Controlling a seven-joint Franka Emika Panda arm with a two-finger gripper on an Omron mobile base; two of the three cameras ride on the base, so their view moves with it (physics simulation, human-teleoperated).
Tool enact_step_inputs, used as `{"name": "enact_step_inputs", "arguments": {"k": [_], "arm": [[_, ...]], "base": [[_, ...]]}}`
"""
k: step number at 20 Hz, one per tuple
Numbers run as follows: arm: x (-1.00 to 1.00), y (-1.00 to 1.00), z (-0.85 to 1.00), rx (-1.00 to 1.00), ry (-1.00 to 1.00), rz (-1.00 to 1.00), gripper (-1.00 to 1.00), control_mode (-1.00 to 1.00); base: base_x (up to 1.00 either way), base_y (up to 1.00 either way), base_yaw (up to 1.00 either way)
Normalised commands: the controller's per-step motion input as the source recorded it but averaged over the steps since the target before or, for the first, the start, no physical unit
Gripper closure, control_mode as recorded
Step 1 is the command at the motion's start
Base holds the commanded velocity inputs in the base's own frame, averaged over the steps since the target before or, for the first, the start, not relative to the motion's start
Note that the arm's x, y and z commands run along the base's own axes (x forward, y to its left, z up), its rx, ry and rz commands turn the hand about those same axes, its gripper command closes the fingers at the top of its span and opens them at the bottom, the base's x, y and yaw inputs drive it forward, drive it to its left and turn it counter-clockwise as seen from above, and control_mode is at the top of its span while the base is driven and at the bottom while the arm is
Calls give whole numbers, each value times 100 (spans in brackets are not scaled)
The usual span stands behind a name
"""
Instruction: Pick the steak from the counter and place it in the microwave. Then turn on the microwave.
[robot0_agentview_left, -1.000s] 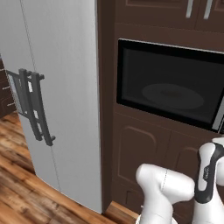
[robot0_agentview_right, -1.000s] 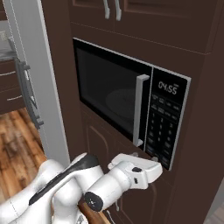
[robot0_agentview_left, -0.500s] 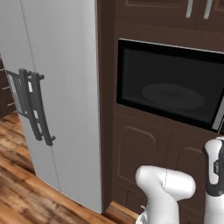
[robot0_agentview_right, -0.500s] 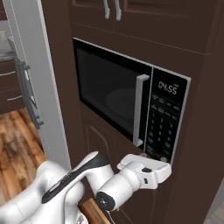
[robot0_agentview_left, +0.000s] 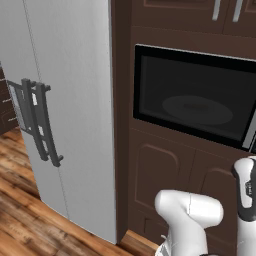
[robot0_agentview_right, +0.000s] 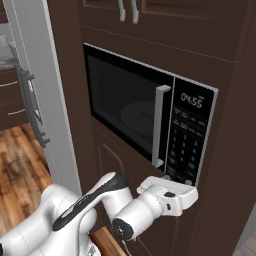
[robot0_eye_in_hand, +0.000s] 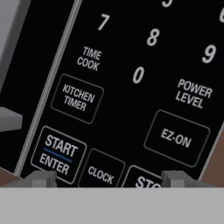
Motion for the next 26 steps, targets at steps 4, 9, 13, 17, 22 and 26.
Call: {"name": "enact_step_inputs", "arguments": {"k": [4, 9, 13, 17, 22, 26], "arm": [[3, 0, 0, 0, 0, -5, -100, -100], [0, 0, 0, 0, -1, -9, -100, -100], [0, 2, 0, 0, -2, -13, -100, -100], [0, 11, 0, 0, -5, -13, -100, -100], [0, 25, 0, 0, -10, -8, -100, -100], [0, 3, 0, 0, -8, -4, -100, -100]], "base": [[0, 0, 0], [0, 0, 0], [0, 0, 0], [0, 0, 0], [0, 0, 0], [0, 0, 0]]}}
